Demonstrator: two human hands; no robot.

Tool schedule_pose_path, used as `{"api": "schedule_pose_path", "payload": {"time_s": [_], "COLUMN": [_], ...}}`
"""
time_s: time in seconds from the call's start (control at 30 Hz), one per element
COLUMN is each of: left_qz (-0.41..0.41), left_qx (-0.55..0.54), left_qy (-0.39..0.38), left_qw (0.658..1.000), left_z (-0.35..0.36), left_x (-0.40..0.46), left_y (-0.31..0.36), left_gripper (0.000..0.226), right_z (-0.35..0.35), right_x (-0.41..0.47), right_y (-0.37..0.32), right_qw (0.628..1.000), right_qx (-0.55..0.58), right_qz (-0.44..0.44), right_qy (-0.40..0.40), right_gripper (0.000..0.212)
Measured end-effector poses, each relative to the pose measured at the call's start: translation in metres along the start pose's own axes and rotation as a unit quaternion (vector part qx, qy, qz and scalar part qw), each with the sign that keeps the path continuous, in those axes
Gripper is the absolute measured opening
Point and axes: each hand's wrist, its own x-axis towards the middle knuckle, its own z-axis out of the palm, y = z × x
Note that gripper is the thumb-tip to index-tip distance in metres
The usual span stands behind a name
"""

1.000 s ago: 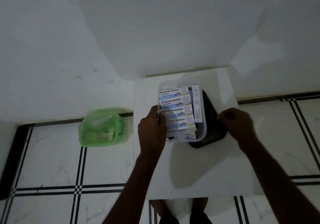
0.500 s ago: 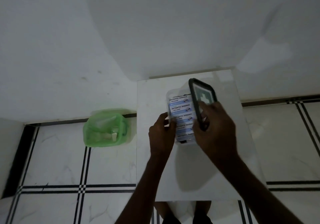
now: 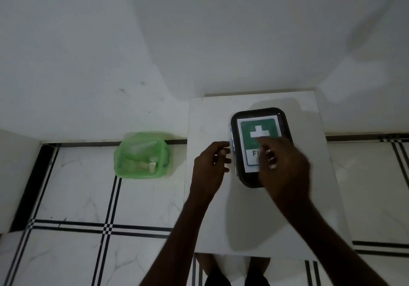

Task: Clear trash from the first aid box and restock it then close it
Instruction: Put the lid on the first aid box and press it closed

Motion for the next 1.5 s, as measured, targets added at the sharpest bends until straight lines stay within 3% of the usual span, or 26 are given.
{"api": "schedule_pose_path", "payload": {"time_s": [0.1,0.2,0.27,0.43,0.7,0.77,0.87,0.93,1.0,1.23,1.37,1.43,1.5], "left_qz": [0.019,0.021,0.040,0.048,-0.042,-0.074,-0.150,-0.160,-0.155,-0.126,-0.097,-0.098,-0.105], "left_qx": [0.014,0.056,0.091,0.120,0.021,0.005,-0.068,-0.103,-0.134,-0.104,0.006,-0.033,-0.084], "left_qy": [0.002,0.014,0.038,0.069,0.062,0.028,-0.046,-0.066,-0.074,-0.052,-0.044,-0.006,0.019], "left_qw": [1.000,0.998,0.994,0.989,0.997,0.997,0.985,0.979,0.976,0.985,0.994,0.995,0.991], "left_z": [0.002,0.006,0.009,0.011,0.014,0.015,0.014,0.011,0.009,0.011,0.007,0.010,0.016], "left_x": [-0.002,-0.001,-0.001,0.003,0.006,0.000,-0.013,-0.022,-0.029,-0.033,-0.015,0.005,0.029], "left_y": [0.013,0.020,0.021,0.024,0.023,0.018,0.004,-0.005,-0.007,0.003,0.008,0.018,0.031], "left_gripper": [0.030,0.043,0.041,0.030,0.023,0.028,0.042,0.047,0.049,0.043,0.053,0.058,0.049], "right_z": [-0.021,-0.020,-0.016,-0.008,-0.003,-0.010,-0.022,-0.029,-0.032,-0.033,-0.032,-0.028,-0.016], "right_x": [0.011,0.018,0.020,0.018,0.016,0.012,-0.003,-0.013,-0.016,-0.010,0.012,0.035,0.063], "right_y": [0.028,0.045,0.047,0.044,0.057,0.062,0.068,0.068,0.068,0.064,0.066,0.066,0.060], "right_qw": [0.993,0.985,0.983,0.983,0.972,0.955,0.893,0.855,0.839,0.838,0.883,0.913,0.914], "right_qx": [-0.087,-0.058,-0.059,-0.081,0.009,0.061,0.188,0.255,0.291,0.280,0.163,0.160,0.219], "right_qz": [0.079,0.145,0.136,0.141,0.220,0.270,0.374,0.412,0.421,0.430,0.369,0.326,0.314], "right_qy": [0.032,-0.076,-0.108,-0.087,-0.086,-0.102,-0.163,-0.186,-0.183,-0.185,-0.238,-0.186,-0.138], "right_gripper": [0.033,0.039,0.035,0.037,0.036,0.037,0.040,0.038,0.035,0.036,0.047,0.048,0.043]}}
